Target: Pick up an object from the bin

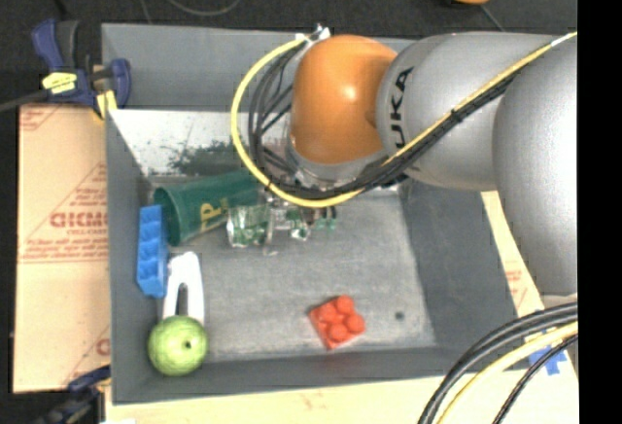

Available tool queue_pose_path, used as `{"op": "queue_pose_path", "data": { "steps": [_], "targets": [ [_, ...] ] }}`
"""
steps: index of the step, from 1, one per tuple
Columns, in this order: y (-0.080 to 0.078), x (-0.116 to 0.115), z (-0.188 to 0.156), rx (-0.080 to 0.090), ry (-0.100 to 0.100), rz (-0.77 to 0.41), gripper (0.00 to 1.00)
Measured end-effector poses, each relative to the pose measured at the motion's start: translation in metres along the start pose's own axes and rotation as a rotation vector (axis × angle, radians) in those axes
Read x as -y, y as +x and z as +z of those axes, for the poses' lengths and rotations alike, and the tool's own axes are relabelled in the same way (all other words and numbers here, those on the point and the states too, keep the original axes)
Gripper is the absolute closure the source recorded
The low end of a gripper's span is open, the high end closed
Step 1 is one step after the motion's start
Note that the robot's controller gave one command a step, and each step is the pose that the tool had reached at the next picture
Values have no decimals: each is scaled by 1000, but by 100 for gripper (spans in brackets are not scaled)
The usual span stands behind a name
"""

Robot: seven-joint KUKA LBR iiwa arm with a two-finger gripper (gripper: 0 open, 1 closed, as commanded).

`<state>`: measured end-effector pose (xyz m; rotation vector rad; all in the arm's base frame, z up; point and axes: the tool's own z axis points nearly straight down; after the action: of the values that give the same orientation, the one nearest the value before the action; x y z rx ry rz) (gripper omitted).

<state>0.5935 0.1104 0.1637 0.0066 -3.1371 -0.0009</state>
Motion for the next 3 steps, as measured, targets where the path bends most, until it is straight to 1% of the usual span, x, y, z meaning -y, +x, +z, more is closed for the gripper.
{"op": "queue_pose_path", "data": {
  "steps": [1,2,3],
  "targets": [
    [-1,0,-5,8,-1,2,0],
    [-18,5,27,13,-2,84,0],
    [-28,10,66,4,2,63,0]
  ]
}}
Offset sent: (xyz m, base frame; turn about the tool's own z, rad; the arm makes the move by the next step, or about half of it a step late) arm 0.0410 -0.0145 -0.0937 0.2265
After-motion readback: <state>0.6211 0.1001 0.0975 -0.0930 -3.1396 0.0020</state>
